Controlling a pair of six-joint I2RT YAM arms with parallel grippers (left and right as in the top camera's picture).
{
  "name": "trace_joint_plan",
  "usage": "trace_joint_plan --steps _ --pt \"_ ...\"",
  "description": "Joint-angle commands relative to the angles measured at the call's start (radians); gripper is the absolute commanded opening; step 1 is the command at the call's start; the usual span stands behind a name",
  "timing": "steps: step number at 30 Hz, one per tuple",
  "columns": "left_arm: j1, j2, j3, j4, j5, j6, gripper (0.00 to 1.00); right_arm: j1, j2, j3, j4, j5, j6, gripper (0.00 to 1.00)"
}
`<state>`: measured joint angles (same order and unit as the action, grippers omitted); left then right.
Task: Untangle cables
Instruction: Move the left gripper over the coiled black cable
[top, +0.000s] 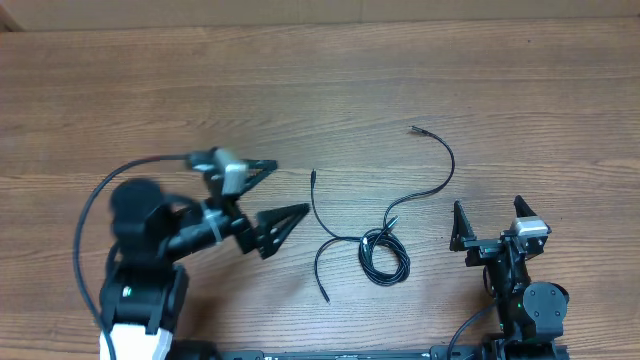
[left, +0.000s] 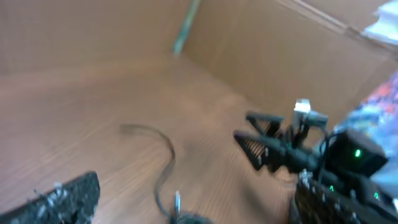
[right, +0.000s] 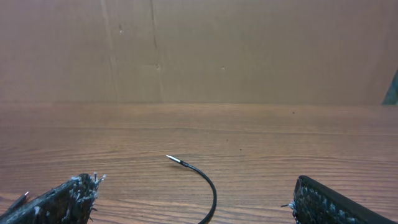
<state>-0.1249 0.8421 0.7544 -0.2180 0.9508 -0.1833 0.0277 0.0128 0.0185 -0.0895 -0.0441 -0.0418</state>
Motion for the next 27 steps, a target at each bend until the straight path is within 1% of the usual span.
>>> trace_joint_plan --steps 1,5,7,9,12,18,21,23,27 --pt "-0.146 0.073 0.086 -0.111 -0.275 0.077 1.00 0.005 -0.010 -0.010 0.007 0.009 -0.005 1.00" --pt "-0.347 0.150 0.144 -0.249 -0.599 0.084 1.00 0.005 -0.010 -0.010 0.007 0.009 -0.005 1.00" --pt "-0.443 0.183 0.154 -0.277 -0.708 0.083 1.00 0.005 -0.010 -0.010 0.007 0.009 -0.005 1.00" --pt "-0.522 0.213 0.154 -0.285 -0.764 0.083 1.00 0.005 -0.010 -0.010 0.007 0.009 -0.005 1.00" --pt "-0.605 0.266 0.153 -0.277 -0.803 0.083 1.00 0.005 -0.010 -0.010 0.007 0.009 -0.005 1.00" --pt "-0.655 0.372 0.153 -0.279 -0.791 0.063 1.00 0.005 -0.010 -0.010 0.007 0.009 -0.005 1.00" --pt "-0.655 0.418 0.153 -0.276 -0.719 0.026 1.00 0.005 -0.010 -0.010 0.007 0.009 -0.005 1.00" --pt "-0.655 0.454 0.153 -0.275 -0.640 -0.001 1.00 0.005 -0.010 -0.010 0.007 0.009 -0.005 1.00" --pt "-0.655 0.543 0.153 -0.248 -0.515 -0.005 0.99 0.005 -0.010 -0.010 0.007 0.009 -0.005 1.00"
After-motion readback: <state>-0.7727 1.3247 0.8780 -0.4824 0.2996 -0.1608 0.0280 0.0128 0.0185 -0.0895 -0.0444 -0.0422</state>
